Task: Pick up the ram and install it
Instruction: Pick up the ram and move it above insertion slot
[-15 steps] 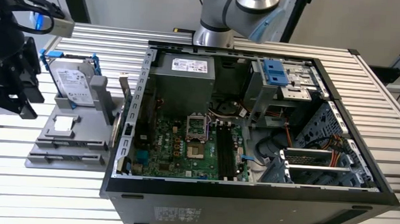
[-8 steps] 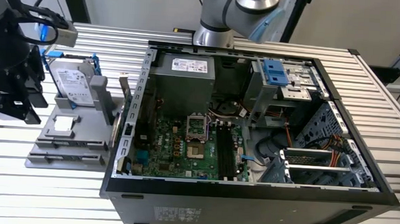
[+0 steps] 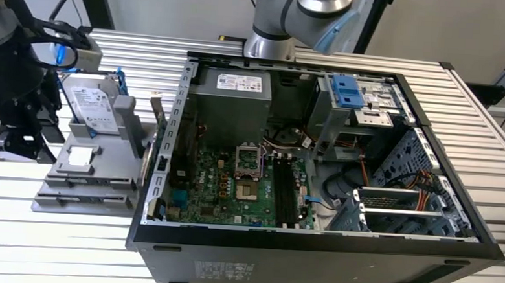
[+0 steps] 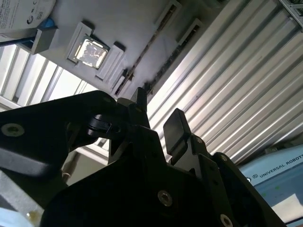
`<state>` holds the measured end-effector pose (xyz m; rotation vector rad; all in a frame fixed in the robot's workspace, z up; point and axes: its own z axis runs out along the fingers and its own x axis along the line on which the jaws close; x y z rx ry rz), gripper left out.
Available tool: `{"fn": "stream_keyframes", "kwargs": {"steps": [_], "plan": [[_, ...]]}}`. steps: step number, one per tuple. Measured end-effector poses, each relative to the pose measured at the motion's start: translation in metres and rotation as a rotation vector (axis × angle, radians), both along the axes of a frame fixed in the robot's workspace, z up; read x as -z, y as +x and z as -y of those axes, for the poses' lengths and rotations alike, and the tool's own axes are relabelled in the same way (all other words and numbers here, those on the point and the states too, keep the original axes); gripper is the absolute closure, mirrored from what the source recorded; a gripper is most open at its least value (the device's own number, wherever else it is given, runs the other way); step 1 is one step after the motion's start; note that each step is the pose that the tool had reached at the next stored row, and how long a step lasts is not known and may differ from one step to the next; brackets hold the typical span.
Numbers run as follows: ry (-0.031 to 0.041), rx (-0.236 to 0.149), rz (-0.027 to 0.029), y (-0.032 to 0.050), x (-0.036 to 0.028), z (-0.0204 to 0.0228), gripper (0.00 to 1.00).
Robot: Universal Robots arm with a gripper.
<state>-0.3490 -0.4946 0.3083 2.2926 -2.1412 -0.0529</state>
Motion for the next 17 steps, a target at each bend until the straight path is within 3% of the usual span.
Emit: {"fn": "stream_keyframes", "kwargs": {"steps": [9,15,17], "plan": [[0.0,0.038,0.0069,0.0002,0.0121,0.0036,0.0],[-0.0005,0.046,0.0047,0.002,0.0205,0.0037,0.0],[-0.0016,0.047,-0.0007,0.0024,0.0218,0.0038,0.0]]}}
